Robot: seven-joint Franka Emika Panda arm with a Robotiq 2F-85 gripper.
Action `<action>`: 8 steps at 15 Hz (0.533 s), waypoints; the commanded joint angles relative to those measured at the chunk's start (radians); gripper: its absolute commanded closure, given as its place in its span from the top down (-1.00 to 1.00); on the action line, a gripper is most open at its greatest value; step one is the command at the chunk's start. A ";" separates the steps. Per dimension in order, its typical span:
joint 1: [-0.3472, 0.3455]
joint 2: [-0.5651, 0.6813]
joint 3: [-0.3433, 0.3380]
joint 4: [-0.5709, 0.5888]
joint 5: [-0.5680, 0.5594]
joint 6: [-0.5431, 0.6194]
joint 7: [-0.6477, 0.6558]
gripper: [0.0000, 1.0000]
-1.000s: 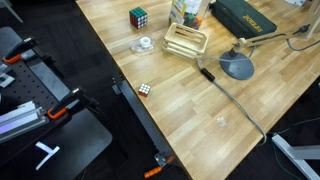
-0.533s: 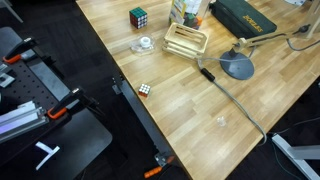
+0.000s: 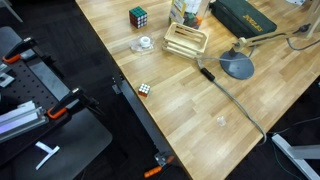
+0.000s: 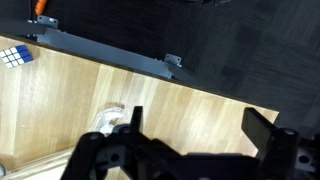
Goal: Put the cello tape holder in the wooden box
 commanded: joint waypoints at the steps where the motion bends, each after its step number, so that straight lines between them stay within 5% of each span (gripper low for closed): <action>1: -0.008 0.009 0.009 0.005 0.004 -0.001 -0.002 1.00; 8: -0.008 0.003 0.010 0.008 0.004 -0.001 -0.001 1.00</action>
